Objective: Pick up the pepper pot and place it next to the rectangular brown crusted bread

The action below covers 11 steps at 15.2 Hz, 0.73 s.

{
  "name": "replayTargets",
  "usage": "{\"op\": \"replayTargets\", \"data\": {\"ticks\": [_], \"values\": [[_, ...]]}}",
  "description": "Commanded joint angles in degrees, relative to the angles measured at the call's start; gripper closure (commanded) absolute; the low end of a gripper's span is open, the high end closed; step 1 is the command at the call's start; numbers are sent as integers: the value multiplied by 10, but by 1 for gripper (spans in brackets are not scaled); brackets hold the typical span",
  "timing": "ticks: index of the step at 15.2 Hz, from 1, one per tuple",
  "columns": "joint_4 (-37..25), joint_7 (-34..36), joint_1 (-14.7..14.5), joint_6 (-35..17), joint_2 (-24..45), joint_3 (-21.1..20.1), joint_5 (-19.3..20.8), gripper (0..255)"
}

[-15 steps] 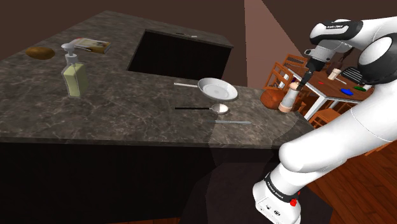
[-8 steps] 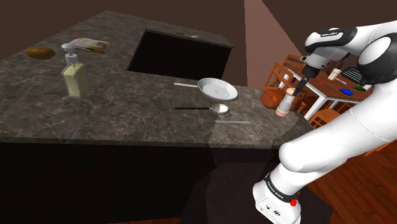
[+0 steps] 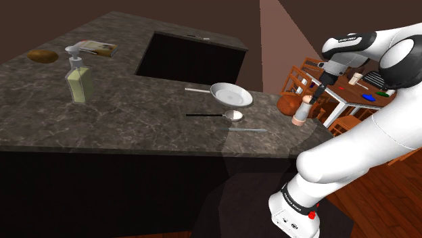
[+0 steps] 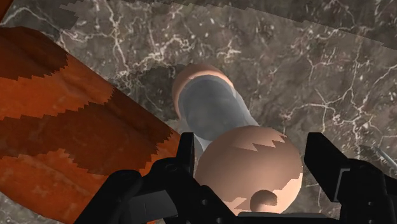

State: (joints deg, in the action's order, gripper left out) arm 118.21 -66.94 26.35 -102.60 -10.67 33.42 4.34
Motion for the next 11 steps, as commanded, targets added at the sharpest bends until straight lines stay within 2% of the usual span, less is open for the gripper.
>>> {"op": "replayTargets", "data": {"ticks": [1,2,7,11], "values": [[0,0,0,0,0,0,0,255],[0,0,0,0,0,0,0,0],[0,0,0,0,0,0,0,0],[-78,-3,-2,73,5,-2,-4,0]]}}
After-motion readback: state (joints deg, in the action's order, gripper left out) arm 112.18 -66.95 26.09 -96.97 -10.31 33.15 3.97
